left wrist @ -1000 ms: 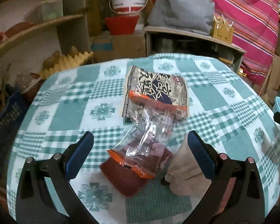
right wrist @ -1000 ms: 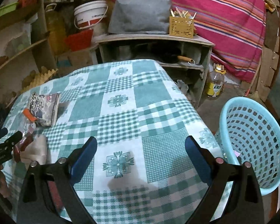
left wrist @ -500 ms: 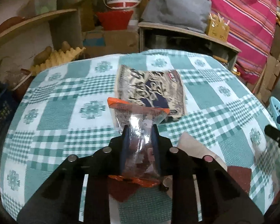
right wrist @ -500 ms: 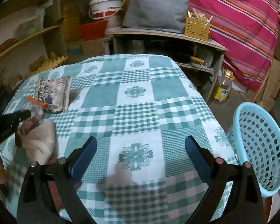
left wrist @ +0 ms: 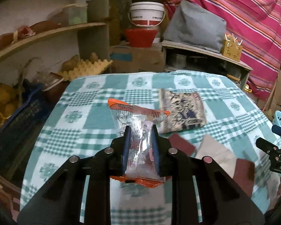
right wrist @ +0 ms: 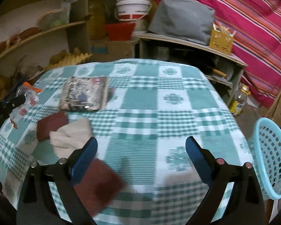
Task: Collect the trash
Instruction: 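Grasp the white cloth with the right tool and lift it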
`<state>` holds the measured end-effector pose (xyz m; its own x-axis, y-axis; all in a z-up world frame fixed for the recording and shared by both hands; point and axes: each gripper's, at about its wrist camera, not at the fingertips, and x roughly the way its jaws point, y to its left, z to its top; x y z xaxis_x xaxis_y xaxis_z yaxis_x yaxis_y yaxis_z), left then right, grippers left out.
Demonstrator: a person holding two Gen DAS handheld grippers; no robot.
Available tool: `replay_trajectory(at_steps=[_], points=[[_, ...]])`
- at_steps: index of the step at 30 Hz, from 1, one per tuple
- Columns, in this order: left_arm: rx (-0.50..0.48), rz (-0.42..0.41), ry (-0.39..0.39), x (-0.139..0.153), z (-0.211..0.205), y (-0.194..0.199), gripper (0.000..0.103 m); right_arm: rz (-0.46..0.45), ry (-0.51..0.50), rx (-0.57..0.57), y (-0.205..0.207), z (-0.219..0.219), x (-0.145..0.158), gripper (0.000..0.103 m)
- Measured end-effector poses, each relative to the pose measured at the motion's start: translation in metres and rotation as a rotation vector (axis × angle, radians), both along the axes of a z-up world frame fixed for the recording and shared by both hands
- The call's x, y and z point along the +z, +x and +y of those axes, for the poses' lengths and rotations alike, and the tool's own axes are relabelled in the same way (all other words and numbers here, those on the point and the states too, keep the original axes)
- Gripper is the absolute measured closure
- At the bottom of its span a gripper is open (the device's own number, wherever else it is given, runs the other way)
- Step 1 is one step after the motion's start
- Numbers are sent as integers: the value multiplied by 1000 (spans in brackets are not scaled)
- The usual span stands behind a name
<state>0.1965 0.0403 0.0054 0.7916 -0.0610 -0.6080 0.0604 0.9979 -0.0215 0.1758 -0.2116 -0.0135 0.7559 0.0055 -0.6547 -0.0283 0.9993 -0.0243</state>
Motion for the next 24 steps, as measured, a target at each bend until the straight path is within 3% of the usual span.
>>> replay_trajectory(at_steps=[11, 22, 24], points=[[59, 41, 5, -21, 56, -17, 82, 63, -26, 93, 9, 57, -21, 10], [101, 39, -20, -22, 88, -23, 83, 151, -67, 137, 21, 91, -46, 12], [102, 41, -23, -23, 90, -22, 82, 158, -63, 147, 22, 94, -47, 21]])
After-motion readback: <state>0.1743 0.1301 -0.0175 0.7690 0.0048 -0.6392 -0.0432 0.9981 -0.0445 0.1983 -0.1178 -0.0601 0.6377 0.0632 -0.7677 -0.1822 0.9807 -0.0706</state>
